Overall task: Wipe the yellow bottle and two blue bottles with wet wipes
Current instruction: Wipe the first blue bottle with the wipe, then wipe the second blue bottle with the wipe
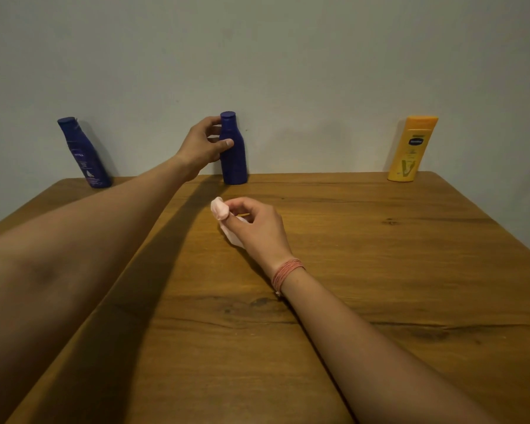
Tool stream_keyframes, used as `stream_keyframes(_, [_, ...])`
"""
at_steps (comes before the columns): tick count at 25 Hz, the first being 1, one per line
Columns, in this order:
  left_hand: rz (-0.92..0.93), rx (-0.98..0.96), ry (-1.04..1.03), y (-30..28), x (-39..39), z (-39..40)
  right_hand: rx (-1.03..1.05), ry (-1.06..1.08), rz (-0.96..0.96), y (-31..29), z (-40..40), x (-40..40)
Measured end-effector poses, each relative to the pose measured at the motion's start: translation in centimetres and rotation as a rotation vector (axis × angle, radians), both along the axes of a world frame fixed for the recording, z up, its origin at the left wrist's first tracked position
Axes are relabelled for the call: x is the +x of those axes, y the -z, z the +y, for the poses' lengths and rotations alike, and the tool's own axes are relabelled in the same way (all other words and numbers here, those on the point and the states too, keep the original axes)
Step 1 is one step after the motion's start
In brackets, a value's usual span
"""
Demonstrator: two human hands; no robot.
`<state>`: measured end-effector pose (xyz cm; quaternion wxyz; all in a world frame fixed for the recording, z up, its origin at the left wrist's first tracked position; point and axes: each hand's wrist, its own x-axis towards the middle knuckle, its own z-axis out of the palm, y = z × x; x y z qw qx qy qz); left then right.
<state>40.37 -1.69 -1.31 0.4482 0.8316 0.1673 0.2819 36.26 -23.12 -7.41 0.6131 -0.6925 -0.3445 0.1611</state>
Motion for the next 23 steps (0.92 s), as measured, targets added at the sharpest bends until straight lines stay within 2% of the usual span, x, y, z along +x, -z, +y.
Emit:
stream_keyframes(5, [-0.024, 0.038, 0.026, 0.0, -0.6, 0.3, 0.006, 0.003, 0.000, 0.1, 0.0, 0.0])
stream_keyframes(7, [-0.116, 0.171, -0.040, -0.4, -1.4, 0.7, 0.012, 0.017, 0.001, 0.3, -0.1, 0.2])
stream_keyframes(10, [-0.225, 0.475, -0.274, -2.5, -3.9, 3.6, 0.043, 0.029, -0.011, 0.7, 0.0, 0.7])
stream_keyframes(13, [-0.063, 0.752, -0.705, -5.1, -7.9, 9.1, 0.050, 0.022, -0.022, 1.0, 0.3, 0.7])
stream_keyframes(15, [0.146, 0.704, -0.931, -6.4, -11.0, 13.1, 0.038, 0.018, -0.027, 1.0, 0.6, 0.7])
stream_keyframes(16, [0.262, 0.635, -0.964, -6.7, -12.4, 14.6, 0.024, 0.014, -0.033, 0.9, 0.7, 0.7])
stream_keyframes(19, [0.475, 0.532, -0.811, -6.2, -15.0, 17.3, 0.008, 0.011, -0.050, 1.0, 0.7, 0.8])
stream_keyframes(23, [0.370, 0.488, -0.644, -4.9, -16.3, 17.7, 0.049, 0.016, -0.051, 1.2, 0.5, 0.7])
